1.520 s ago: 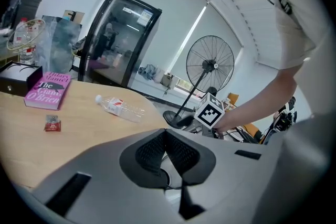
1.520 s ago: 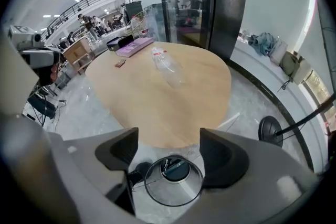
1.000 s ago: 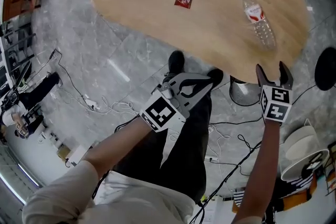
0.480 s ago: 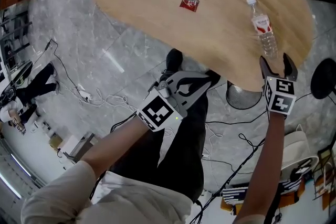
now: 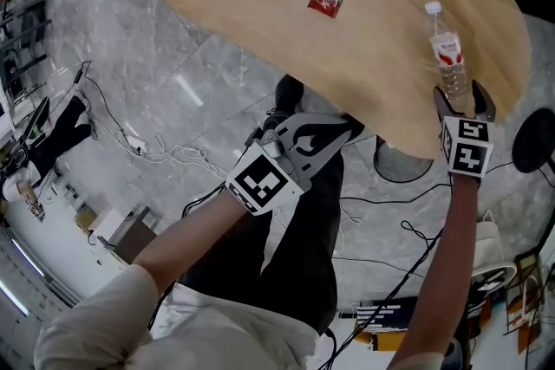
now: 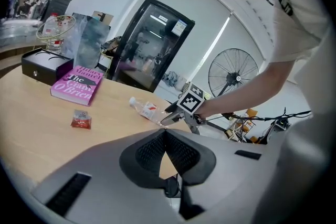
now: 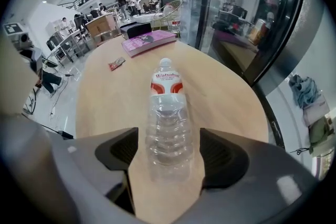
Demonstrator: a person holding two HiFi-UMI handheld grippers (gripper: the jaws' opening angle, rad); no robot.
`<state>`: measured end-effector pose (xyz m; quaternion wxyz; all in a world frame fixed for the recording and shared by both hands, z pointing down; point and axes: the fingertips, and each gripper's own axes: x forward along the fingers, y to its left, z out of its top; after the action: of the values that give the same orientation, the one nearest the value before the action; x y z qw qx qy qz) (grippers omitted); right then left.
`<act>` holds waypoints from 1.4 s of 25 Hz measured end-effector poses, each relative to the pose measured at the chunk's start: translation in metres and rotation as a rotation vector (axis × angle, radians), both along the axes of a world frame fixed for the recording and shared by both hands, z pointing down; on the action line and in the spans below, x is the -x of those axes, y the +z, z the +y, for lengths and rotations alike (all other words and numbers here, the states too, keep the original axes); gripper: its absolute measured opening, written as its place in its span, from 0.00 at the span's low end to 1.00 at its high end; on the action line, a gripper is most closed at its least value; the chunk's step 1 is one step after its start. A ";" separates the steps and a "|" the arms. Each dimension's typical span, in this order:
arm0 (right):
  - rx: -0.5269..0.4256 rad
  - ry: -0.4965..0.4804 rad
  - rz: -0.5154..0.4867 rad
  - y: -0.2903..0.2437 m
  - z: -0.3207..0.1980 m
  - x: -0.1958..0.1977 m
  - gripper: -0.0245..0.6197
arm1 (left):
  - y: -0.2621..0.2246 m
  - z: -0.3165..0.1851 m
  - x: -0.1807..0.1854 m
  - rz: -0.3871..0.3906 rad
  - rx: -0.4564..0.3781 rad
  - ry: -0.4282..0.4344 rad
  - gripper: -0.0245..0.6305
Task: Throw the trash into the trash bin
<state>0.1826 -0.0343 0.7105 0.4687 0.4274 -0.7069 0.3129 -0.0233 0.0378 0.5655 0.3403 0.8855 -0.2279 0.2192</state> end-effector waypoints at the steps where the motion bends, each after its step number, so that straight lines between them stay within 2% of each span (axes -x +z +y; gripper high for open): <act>1: 0.008 -0.006 0.001 0.002 0.001 0.002 0.62 | 0.001 0.000 0.002 -0.001 0.002 -0.006 0.05; 9: 0.039 -0.028 0.025 0.014 0.004 0.005 0.62 | 0.007 0.000 0.012 -0.010 0.009 -0.031 0.05; 10: 0.037 -0.029 0.030 0.015 0.004 0.005 0.60 | 0.008 0.001 0.013 -0.011 0.011 -0.031 0.05; 11: 0.035 -0.030 0.034 0.016 0.003 0.005 0.54 | 0.009 0.002 0.014 -0.013 0.012 -0.030 0.05; 15: 0.037 -0.016 0.009 0.015 0.003 0.007 0.51 | 0.010 0.004 0.016 -0.011 0.012 -0.031 0.05; 31: 0.045 0.012 -0.037 0.008 0.049 0.018 0.50 | 0.014 0.029 0.007 -0.004 0.014 0.016 0.05; 35: 0.009 0.028 -0.054 0.008 0.065 0.014 0.50 | 0.014 0.040 -0.002 0.000 0.015 0.043 0.05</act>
<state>0.1684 0.0303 0.7182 0.4470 0.4264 -0.7119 0.3341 -0.0210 0.0776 0.5800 0.3422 0.8876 -0.2071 0.2285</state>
